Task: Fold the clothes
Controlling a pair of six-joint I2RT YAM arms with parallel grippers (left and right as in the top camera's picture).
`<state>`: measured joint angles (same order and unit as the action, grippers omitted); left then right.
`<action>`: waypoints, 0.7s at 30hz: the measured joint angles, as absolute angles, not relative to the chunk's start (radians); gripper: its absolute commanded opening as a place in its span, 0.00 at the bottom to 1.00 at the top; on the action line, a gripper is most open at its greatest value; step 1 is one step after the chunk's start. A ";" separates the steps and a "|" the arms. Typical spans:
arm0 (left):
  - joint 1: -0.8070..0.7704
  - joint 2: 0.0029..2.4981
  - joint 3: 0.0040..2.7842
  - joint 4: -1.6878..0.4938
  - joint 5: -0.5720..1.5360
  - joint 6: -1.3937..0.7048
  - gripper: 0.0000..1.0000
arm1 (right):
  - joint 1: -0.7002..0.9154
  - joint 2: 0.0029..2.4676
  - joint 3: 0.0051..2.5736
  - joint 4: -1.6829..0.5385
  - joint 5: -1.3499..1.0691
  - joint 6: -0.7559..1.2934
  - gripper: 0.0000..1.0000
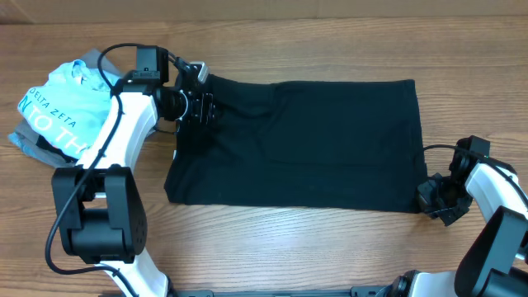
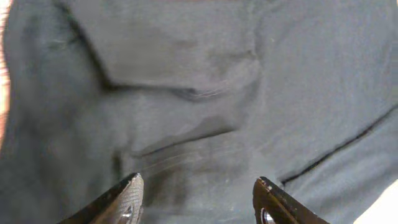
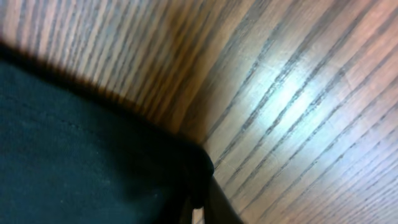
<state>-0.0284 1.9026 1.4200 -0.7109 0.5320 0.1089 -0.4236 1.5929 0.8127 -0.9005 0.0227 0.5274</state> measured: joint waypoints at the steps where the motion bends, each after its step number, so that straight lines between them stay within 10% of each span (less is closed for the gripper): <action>1: -0.054 1.903 1.420 -0.715 0.538 0.112 0.61 | -0.424 1.593 0.813 -0.900 0.017 0.522 0.53; 13: -0.261 1.902 1.518 -0.890 0.309 0.139 0.71 | -0.437 1.232 0.850 -0.987 -0.178 0.467 0.68; 21: -0.427 1.998 1.525 -0.799 0.040 0.164 0.57 | -0.437 1.109 0.865 -1.065 -0.352 0.440 0.68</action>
<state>-0.4274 1.9976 1.5249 -0.7990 0.0402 0.1638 -0.4370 1.1091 0.8646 -1.0653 -0.3519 0.4397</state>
